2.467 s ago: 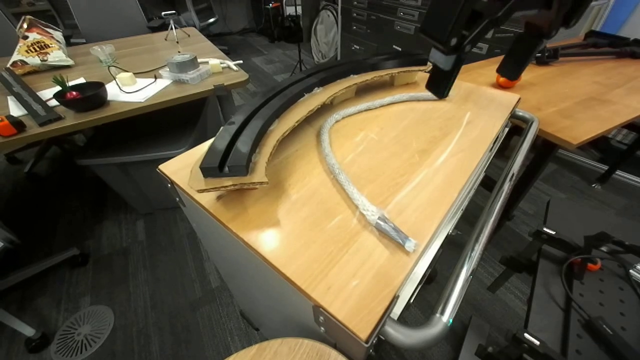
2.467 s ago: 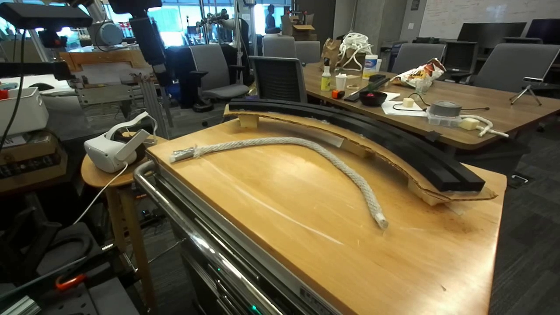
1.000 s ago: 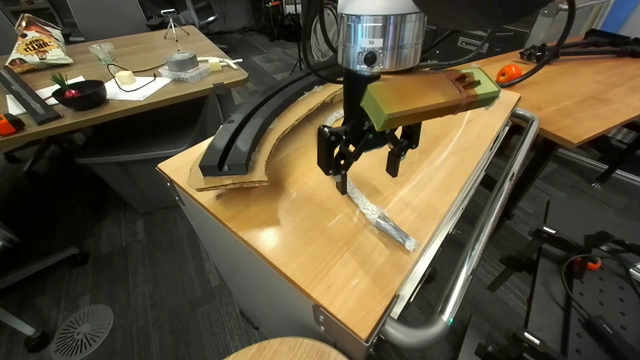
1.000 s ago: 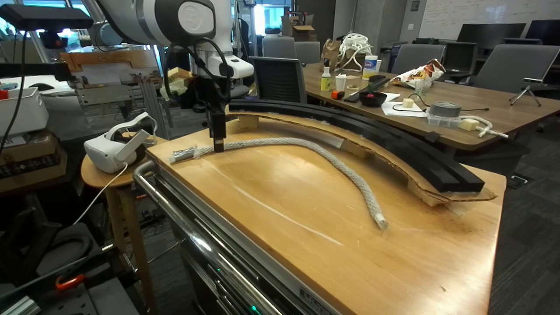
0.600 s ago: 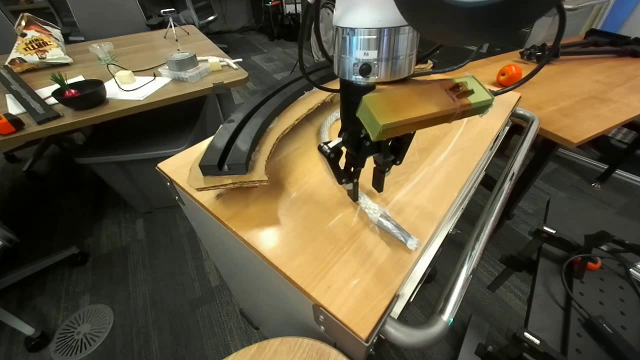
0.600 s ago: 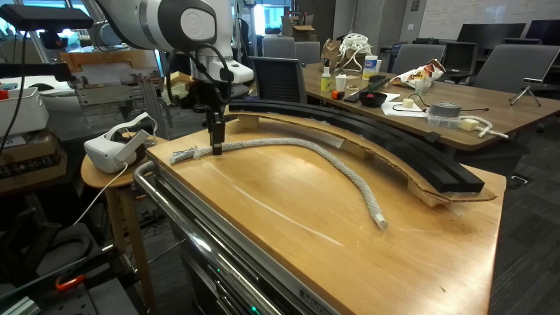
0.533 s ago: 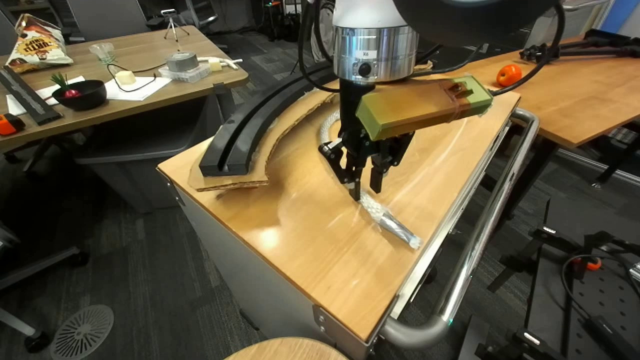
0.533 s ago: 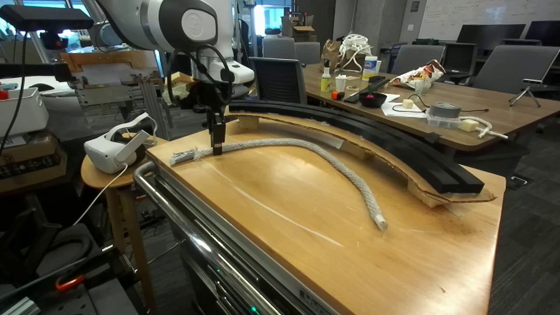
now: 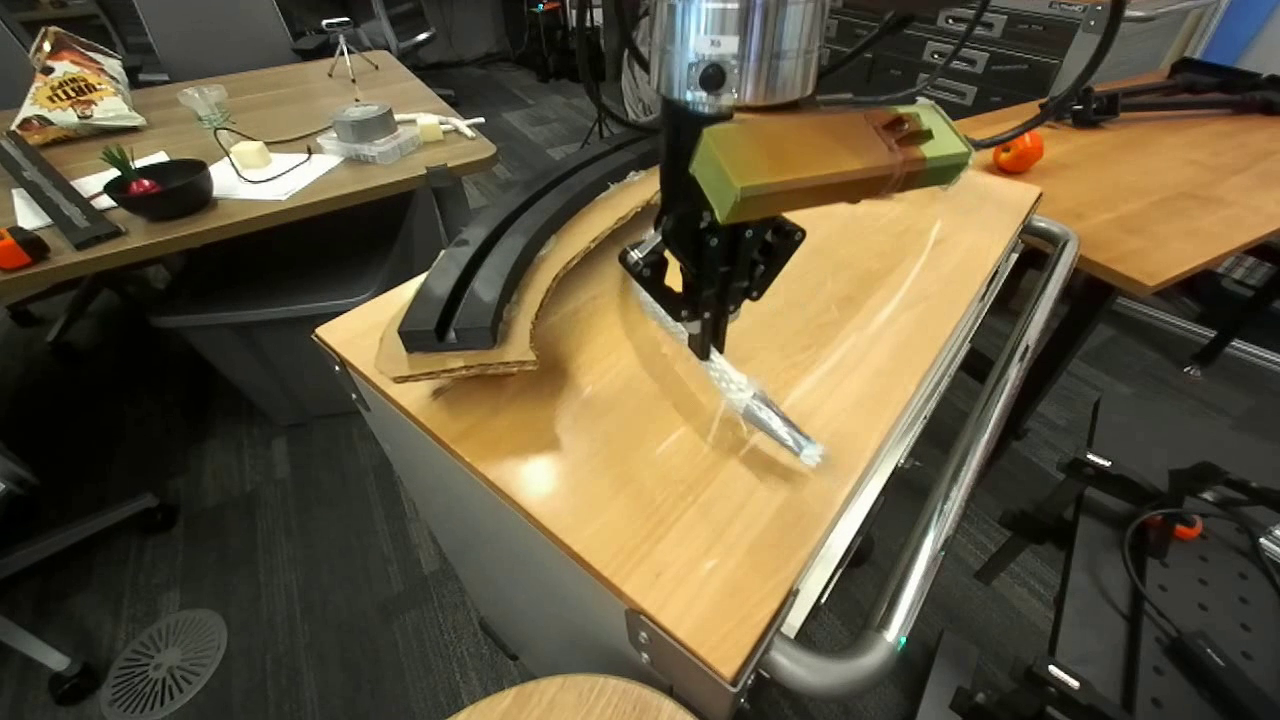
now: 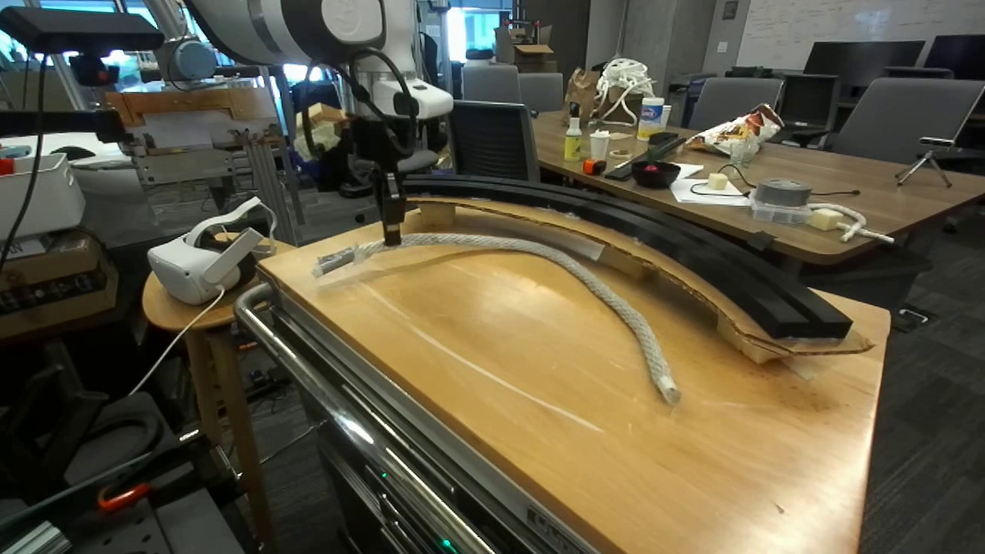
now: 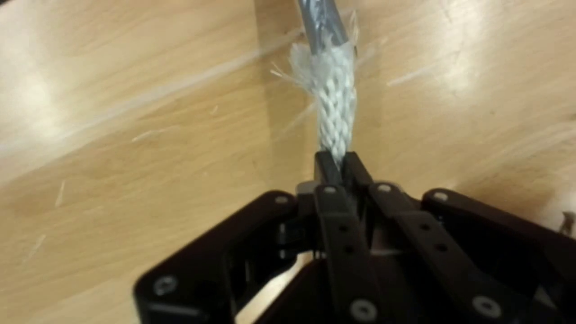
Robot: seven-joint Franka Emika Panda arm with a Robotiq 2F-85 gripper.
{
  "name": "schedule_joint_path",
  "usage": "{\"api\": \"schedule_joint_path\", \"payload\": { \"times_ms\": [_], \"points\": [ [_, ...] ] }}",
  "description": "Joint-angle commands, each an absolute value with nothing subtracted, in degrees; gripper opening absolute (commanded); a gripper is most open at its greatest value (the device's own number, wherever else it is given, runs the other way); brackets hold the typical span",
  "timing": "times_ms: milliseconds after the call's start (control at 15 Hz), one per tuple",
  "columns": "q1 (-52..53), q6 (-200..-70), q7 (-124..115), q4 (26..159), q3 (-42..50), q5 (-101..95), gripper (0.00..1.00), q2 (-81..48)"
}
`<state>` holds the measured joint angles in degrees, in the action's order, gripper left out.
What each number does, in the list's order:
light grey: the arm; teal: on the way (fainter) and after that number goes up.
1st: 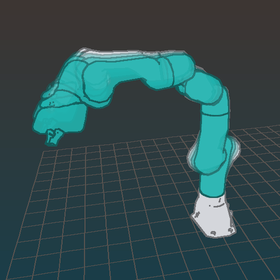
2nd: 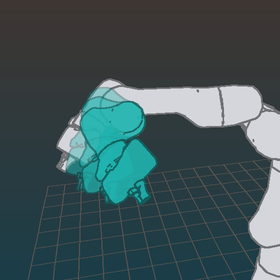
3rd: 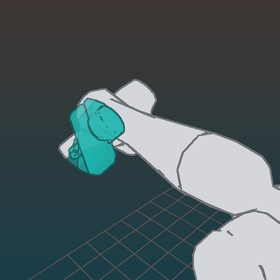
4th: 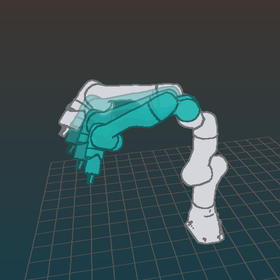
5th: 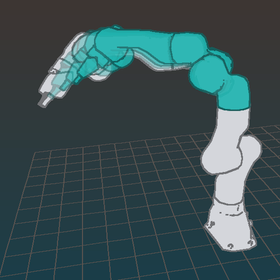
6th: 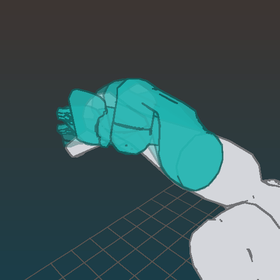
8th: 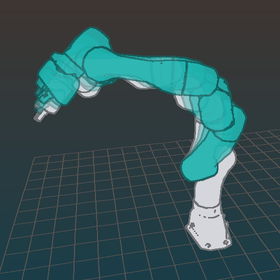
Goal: Put the rope along the center of the black object
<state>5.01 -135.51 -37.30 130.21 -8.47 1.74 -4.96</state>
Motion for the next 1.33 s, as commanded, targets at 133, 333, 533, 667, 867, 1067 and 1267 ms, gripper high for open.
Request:
{"api": "schedule_joint_path", "payload": {
  "times_ms": [133, 333, 533, 667, 867, 1067, 1267],
  "points": [
    [6.85, -136.50, -43.15, 129.24, -8.69, -0.27, 0.02, 7.48],
    [5.85, -137.88, -48.99, 125.48, -10.14, -0.76, 0.02, 8.27],
    [4.92, -137.32, -56.46, 120.50, -11.29, -5.38, 0.02, 3.87],
    [4.99, -136.33, -61.37, 117.32, -11.32, -11.02, 0.02, 0.41],
    [6.44, -132.83, -65.99, 111.27, -9.71, -14.45, 0.02, -5.27],
    [7.24, -129.93, -68.71, 105.45, -8.12, -10.52, 0.02, -9.89],
    [7.46, -127.66, -70.58, 100.60, -6.90, -6.60, 0.02, -13.24]
  ]
}}
